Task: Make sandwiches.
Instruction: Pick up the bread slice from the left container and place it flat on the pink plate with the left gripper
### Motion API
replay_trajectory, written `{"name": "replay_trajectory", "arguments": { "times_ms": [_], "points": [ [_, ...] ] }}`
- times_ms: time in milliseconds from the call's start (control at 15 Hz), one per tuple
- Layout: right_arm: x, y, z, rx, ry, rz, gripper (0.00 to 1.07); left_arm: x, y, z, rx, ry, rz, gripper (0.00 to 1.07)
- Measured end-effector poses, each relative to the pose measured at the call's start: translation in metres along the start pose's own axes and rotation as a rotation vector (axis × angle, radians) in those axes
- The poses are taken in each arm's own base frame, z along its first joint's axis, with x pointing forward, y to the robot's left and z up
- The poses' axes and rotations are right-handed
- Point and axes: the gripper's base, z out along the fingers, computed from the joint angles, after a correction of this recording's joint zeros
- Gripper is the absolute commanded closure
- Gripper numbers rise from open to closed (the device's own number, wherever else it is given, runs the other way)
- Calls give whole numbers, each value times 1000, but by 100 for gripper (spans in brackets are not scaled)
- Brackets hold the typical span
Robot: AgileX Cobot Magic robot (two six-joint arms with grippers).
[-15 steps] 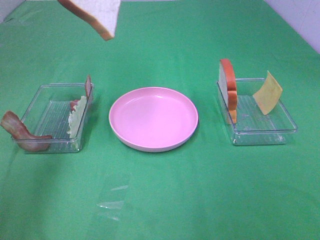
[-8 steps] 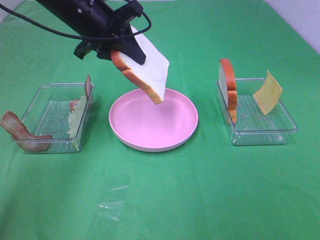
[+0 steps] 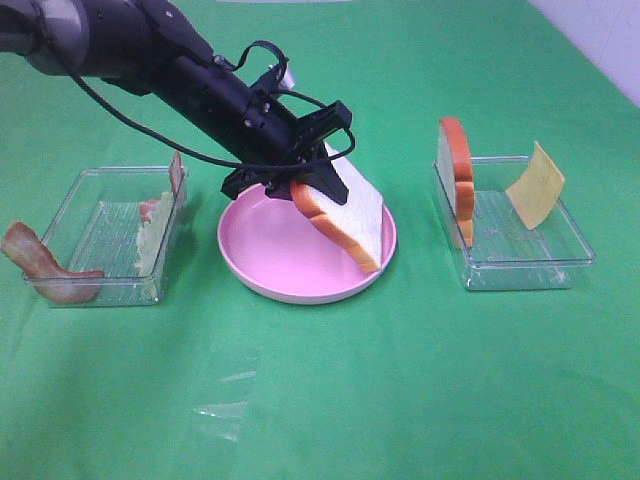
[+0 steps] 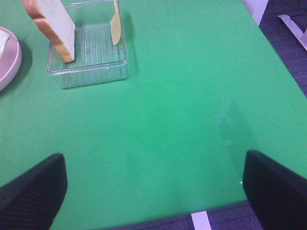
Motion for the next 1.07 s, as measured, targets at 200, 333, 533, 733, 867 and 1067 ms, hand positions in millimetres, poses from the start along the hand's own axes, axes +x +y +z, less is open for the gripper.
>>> {"name": "replay_trajectory", "arguments": {
  "times_ms": [200,333,533,733,867,1067],
  "points": [
    [0,0,0,0,0,0,11,0,2,4,5,2,-14,107],
    [0,0,0,0,0,0,11,0,3,3,-4,4,-5,107],
    [0,0,0,0,0,0,11,0,4,3,-10,-1,-1,105],
    [0,0,0,0,0,0,11,-2,6,4,-20,-21,0,104],
    [0,0,0,0,0,0,11,-4,8,8,-20,-16,-1,100],
    [0,0,0,0,0,0,11,-9,5,6,-16,-23,16,74]
  ]
}}
